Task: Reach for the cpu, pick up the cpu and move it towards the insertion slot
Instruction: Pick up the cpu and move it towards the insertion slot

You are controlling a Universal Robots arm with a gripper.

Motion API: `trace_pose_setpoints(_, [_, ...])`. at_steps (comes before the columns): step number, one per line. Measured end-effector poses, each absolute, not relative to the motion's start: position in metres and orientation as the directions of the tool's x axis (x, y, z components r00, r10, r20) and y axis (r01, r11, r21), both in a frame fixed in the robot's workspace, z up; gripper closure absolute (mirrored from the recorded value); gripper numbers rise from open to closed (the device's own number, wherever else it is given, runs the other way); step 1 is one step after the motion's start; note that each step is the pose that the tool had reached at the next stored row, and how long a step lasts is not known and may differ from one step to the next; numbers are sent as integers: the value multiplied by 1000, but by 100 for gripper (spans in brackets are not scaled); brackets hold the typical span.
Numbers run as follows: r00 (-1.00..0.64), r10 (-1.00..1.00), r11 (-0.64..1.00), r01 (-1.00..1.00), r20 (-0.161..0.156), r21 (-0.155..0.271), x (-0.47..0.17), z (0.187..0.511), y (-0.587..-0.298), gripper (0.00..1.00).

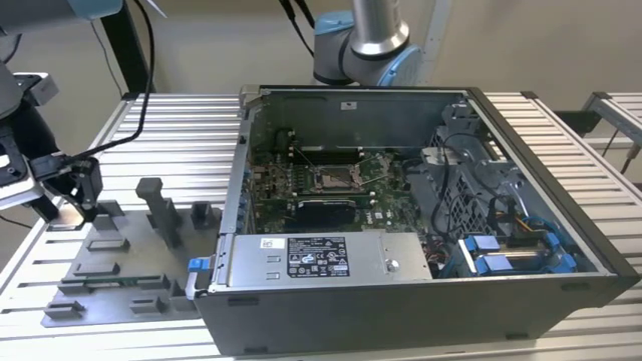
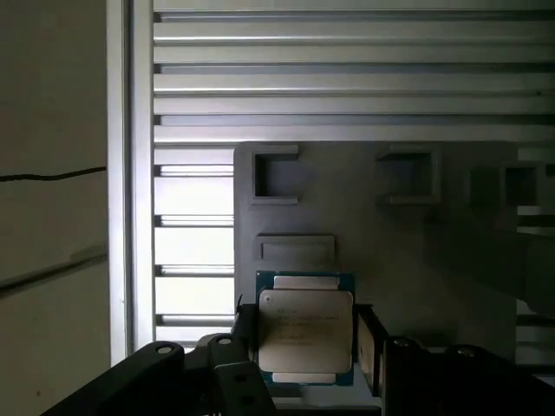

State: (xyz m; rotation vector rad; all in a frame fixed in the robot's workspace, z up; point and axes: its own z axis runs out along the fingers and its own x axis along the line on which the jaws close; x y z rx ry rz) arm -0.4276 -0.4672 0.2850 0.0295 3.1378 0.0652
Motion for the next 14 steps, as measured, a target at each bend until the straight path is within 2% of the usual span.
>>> trace_pose_setpoints(14, [-1000,18,999,18,-3,40,-428,311,-467,100])
